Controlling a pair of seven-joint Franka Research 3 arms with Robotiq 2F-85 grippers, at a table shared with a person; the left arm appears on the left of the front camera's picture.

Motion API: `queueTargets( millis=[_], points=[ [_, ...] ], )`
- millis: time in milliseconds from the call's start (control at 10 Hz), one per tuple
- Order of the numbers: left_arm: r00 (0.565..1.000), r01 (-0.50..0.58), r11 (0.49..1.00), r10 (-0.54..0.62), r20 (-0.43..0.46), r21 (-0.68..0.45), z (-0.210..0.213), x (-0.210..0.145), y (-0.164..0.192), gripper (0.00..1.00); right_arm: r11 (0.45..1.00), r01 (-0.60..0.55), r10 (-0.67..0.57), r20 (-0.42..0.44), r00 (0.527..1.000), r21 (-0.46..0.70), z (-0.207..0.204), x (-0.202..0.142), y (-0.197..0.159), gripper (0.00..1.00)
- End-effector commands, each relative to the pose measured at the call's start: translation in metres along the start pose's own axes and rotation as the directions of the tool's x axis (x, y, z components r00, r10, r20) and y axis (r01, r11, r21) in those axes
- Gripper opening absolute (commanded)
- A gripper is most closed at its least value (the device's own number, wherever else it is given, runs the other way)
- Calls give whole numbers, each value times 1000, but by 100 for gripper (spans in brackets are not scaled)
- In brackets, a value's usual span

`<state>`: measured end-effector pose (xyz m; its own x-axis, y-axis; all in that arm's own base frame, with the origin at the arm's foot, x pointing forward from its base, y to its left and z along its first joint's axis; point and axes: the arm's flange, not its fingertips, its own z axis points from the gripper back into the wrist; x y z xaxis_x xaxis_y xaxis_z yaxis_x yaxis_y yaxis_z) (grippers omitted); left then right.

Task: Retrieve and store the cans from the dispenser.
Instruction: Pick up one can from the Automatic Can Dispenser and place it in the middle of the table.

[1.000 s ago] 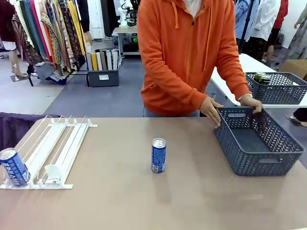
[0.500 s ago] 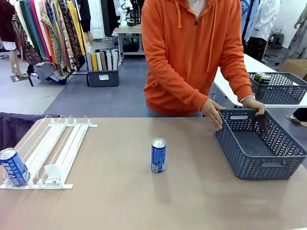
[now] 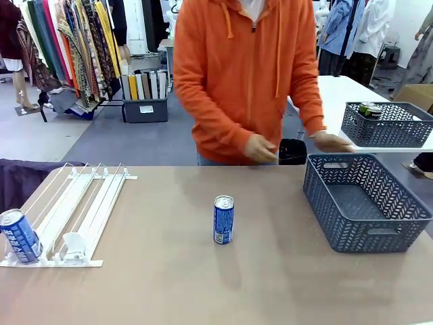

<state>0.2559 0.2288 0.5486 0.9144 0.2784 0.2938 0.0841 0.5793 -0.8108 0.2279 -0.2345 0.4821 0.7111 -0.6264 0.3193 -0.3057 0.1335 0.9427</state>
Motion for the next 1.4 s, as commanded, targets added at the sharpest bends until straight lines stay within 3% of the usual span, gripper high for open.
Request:
queueTargets(
  millis=[0,500,600,700,800,900,1000,1300],
  points=[
    [1000,13,1000,-13,8,-21,0,-1,0,100,1000,-20,20,13,1000,20,-2,2,2,100],
    [1000,0,1000,0,-1,0,0,0,0,100,1000,-20,20,13,1000,20,-2,2,2,100],
    [999,-43,976,46,-11,211,-35,5,-8,100,1000,-20,20,13,1000,20,-2,2,2,100],
    [997,17,940,8,-73,340,-72,6,-15,100,1000,-20,20,13,1000,20,-2,2,2,100],
    [998,51,873,-29,-54,486,-100,7,-19,100,1000,-20,20,13,1000,20,-2,2,2,100],
    [990,128,848,-75,-123,515,-125,5,-19,100,1000,-20,20,13,1000,20,-2,2,2,100],
    [985,163,820,-104,-138,548,-142,4,-19,100,1000,-20,20,13,1000,20,-2,2,2,100],
    [929,368,656,-225,-294,660,-192,1,-14,100,1000,-20,20,13,1000,20,-2,2,2,100]
  ],
)
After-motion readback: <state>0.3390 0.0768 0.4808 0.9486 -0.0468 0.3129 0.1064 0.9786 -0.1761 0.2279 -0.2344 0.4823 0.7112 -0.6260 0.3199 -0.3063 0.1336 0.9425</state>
